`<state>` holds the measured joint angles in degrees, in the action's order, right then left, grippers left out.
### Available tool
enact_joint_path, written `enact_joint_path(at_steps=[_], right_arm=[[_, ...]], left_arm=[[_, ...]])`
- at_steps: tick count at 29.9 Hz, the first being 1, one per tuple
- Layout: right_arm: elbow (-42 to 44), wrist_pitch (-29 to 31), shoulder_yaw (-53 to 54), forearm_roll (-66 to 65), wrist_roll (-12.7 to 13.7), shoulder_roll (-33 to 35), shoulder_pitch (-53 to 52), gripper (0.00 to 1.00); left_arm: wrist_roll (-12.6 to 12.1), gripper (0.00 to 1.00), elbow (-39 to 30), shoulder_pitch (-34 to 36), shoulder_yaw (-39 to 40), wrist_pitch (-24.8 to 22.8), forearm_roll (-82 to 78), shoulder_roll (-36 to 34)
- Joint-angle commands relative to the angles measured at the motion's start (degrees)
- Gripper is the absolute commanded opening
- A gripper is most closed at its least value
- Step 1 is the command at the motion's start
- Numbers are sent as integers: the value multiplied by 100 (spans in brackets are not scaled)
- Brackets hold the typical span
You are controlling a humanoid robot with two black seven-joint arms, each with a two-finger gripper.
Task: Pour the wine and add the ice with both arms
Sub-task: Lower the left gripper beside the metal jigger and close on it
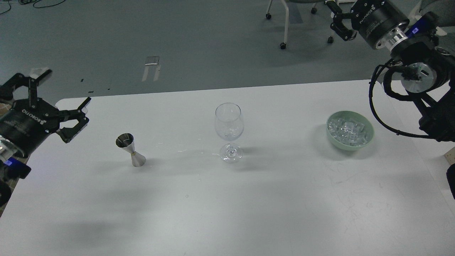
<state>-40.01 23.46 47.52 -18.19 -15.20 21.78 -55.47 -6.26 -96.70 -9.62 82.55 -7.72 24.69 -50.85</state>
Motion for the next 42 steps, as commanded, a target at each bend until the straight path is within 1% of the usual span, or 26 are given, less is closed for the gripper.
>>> enact_joint_path(at_steps=[1,3,4,5,8,9,15,18,19,23,27,31,34,38,42], right_arm=[[2,1,-6,0,17,19,-16,100],[2,1,-6,0,69,28,-16,100],[2,1,-6,0,78,28,-16,100],[2,1,-6,0,78,28,-16,100],[2,1,-6,0,87,28,-7,100],[2,1,-6,0,87,28,-7,100],[2,1,-15,0,96,19,28,100],[2,-8,-15,0,131,19,37,100],[2,-8,-15,0,131,19,37,100],[-51,1,-6,0,140,37,46,100],[-59,1,-6,0,140,63,37,100],[-59,1,-24,-9,149,55,54,100],[-59,1,-24,-26,149,63,54,100],[-59,1,-32,-53,166,63,54,100],[-51,1,-32,-79,175,63,54,100]], left_arm=[[-235,97,-279,-830,552,-19,-8,435],[-489,98,-314,-1093,640,43,-8,760],[-578,98,-314,-1173,640,52,-8,813],[-744,98,-314,-1322,649,69,-17,936],[-991,98,-314,-1533,649,43,-78,1217],[-1018,98,-297,-1551,631,43,-166,1349],[-1035,98,-86,-1499,578,69,-834,1938],[-1123,98,229,-1158,456,166,-1036,2386],[-1123,98,230,-1156,455,166,-1037,2387],[-1132,98,809,-726,201,271,-1308,2791],[-1132,98,1083,-515,192,280,-1406,2932],[-1106,98,1548,-120,113,412,-1484,3186],[-1106,98,1776,47,113,421,-1555,3248],[-1044,98,2014,267,16,421,-1643,3292],[-1044,97,2216,557,-28,421,-1801,3442]])
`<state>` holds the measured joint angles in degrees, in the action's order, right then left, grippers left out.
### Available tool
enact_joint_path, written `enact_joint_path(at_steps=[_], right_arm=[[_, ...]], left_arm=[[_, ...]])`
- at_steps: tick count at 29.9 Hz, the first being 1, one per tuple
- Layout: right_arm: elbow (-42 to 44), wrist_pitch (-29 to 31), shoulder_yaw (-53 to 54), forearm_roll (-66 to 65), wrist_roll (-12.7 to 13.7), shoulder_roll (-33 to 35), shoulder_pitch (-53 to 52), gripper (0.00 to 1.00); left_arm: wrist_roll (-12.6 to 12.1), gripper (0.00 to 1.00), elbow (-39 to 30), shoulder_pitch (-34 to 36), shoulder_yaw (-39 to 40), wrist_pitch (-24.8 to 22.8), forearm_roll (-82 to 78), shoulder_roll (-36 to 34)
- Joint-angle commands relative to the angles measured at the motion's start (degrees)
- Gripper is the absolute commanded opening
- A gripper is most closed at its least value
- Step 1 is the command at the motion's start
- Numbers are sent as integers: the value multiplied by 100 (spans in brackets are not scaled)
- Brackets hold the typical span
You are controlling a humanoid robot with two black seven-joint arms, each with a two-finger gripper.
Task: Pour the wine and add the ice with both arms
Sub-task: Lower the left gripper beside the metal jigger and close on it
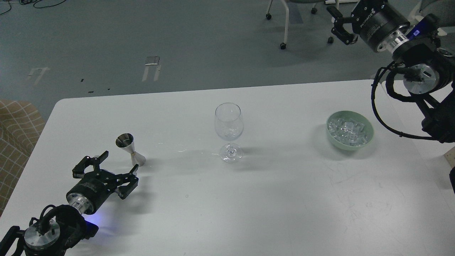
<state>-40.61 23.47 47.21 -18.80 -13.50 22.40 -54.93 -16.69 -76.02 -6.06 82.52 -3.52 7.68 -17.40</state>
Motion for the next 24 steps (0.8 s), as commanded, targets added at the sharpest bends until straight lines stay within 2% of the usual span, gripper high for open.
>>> enact_joint_path(at_steps=[1,10,12,14,15,16,17,18,20,24], right_arm=[[9,0,-1,-18,5,1,0,100],[27,0,-1,-36,14,-8,0,100],[27,0,-10,-36,14,1,9,100],[27,0,-10,-36,14,-8,9,100],[27,0,-10,-36,14,1,18,100],[27,0,-10,-36,14,1,18,100],[27,0,-10,-36,14,1,18,100],[27,0,-10,-36,14,1,18,100],[27,0,-10,-36,14,-16,26,100],[27,-9,-10,-36,14,-43,26,100]], left_arm=[[-1,97,210,263,-26,0,-109,96],[-1,95,492,729,-210,0,-118,131],[8,85,614,834,-359,-17,-118,131],[8,80,658,852,-368,-26,-118,131],[17,73,667,861,-368,-35,-144,131],[17,73,667,861,-368,-35,-144,131],[26,63,667,870,-368,-52,-196,149],[95,59,667,870,-368,-53,-284,158],[227,55,676,870,-386,-53,-389,236],[272,53,764,896,-386,-61,-469,272]])
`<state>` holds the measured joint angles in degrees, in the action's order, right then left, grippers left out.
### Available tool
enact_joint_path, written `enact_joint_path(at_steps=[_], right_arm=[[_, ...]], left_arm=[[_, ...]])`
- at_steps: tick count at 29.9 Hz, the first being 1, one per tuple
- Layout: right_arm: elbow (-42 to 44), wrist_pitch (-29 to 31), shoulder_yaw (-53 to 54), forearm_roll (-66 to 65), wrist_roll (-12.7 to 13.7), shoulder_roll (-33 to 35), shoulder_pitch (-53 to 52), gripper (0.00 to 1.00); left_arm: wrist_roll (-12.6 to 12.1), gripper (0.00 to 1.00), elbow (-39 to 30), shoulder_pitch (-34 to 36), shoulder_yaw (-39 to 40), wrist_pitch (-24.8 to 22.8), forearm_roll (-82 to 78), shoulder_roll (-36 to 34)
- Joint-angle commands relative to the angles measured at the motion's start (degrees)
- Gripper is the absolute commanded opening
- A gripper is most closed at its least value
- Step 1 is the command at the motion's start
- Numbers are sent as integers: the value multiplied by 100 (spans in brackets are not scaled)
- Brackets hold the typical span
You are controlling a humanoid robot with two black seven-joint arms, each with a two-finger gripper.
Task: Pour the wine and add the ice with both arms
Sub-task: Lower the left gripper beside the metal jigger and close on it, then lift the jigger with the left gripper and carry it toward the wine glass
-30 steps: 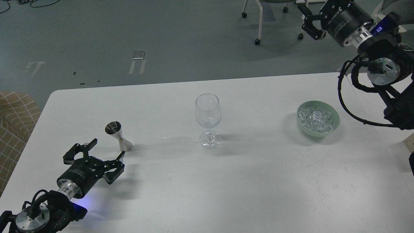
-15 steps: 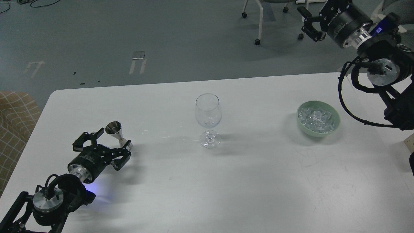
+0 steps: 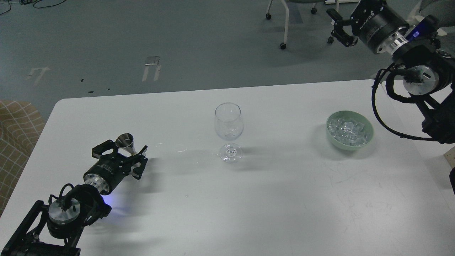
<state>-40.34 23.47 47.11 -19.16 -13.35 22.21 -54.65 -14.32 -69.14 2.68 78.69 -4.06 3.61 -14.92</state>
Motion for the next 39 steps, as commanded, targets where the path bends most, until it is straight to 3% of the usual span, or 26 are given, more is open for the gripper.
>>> enact_joint_path(at_steps=[1,9,12,14,30,39], right_arm=[[-1,-9,0,0,-1,-24,-2,100],[-1,-9,0,0,-1,-24,-2,100],[-1,-9,0,0,-1,-24,-2,100],[-1,-9,0,0,-1,-24,-2,100],[8,-9,0,-9,-1,-33,7,100],[8,-9,0,-9,-1,-33,24,100]], left_arm=[[34,52,145,57,-37,-7,-70,33],[52,48,313,145,-143,-77,-71,33],[8,47,322,136,-152,-331,-62,50],[-1,43,409,145,-152,-586,-62,59],[-27,9,489,171,-152,-718,-44,59],[-45,5,480,189,-126,-780,17,59]])
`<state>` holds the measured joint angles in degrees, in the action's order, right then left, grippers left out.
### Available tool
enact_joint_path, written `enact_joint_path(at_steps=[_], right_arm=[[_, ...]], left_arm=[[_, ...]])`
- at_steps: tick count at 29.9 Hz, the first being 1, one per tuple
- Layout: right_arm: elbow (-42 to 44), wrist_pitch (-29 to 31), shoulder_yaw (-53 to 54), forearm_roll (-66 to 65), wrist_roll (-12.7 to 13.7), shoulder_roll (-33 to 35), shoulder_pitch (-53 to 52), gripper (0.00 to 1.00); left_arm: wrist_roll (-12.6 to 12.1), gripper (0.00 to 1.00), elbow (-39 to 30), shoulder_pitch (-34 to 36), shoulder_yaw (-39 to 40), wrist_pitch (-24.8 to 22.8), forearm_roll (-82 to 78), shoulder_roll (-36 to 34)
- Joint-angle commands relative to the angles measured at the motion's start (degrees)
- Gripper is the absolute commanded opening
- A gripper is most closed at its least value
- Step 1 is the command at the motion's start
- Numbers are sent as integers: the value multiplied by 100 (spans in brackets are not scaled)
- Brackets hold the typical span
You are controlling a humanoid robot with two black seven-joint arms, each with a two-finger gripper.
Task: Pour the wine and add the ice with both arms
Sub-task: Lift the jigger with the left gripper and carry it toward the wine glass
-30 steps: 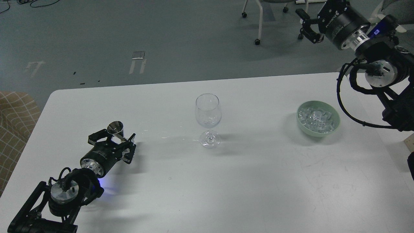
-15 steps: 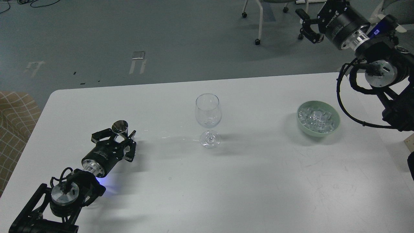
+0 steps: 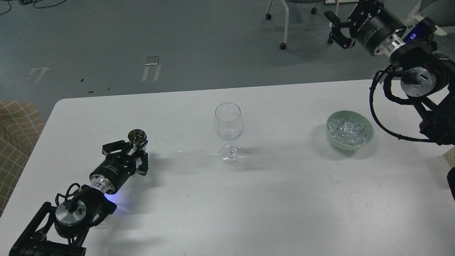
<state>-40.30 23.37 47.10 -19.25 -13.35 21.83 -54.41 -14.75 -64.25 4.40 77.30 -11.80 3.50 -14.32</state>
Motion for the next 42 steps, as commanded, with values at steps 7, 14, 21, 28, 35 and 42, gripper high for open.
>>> enact_joint_path(at_steps=[7,14,21,28,35,42], right_arm=[[30,1,0,-9,-1,-39,27,100],[250,1,0,0,-1,-152,19,100],[268,1,0,0,-1,-135,-25,100],[277,1,1,9,35,-91,-34,100],[277,10,9,9,35,-91,-25,100],[259,19,9,9,52,-100,-69,100]], left_arm=[[-230,1,-79,219,13,11,37,-18],[-433,0,-106,693,13,81,37,-62],[-582,0,-106,1107,4,292,37,-45],[-635,0,-132,1379,-13,433,28,8],[-784,0,-431,1538,-22,811,2,8],[-846,0,-826,1652,-469,1057,-24,-97]])
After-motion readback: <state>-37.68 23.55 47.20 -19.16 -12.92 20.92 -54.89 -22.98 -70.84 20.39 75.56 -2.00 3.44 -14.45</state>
